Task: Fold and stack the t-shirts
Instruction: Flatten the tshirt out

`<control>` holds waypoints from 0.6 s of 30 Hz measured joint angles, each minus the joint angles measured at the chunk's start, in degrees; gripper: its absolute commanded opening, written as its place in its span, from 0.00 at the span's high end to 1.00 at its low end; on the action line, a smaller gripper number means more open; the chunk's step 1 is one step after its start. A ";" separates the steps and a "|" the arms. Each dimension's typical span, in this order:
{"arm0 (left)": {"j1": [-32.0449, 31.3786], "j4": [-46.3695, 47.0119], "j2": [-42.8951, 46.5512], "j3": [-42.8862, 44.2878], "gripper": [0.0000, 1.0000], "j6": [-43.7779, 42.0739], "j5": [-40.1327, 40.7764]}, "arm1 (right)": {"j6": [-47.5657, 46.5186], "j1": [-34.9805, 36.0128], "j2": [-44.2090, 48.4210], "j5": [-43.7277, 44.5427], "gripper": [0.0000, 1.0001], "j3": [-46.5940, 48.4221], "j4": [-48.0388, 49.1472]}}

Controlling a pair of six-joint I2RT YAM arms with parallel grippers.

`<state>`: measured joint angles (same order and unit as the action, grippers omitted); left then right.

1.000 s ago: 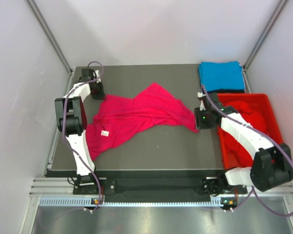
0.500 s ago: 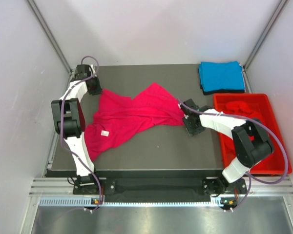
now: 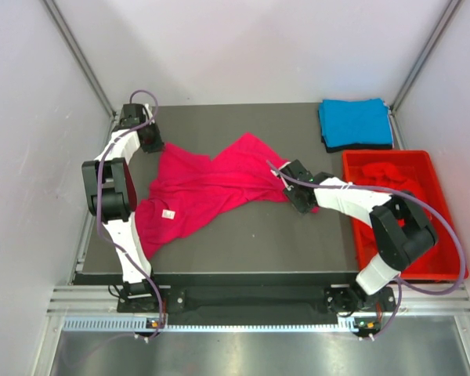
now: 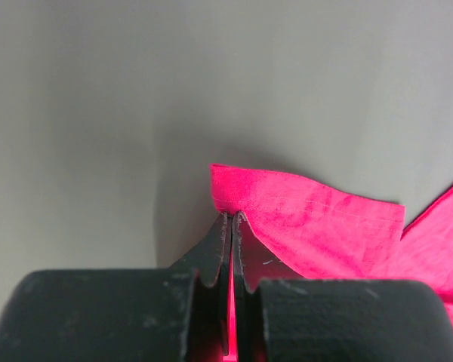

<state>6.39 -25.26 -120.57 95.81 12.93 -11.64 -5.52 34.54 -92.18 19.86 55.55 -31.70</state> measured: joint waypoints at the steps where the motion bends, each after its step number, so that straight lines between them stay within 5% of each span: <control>1: 0.00 0.00 0.00 0.00 1.00 0.00 -0.09 | -0.72 0.00 -0.02 0.00 0.63 -0.04 0.39; 18: 0.17 0.02 -0.02 0.00 1.00 0.81 -2.47 | -3.96 0.02 -0.37 -0.15 0.66 -2.75 0.92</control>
<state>6.57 -25.23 -120.60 95.81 13.74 -14.11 -9.47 34.57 -92.55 19.70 52.80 -30.79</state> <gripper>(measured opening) 0.011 0.352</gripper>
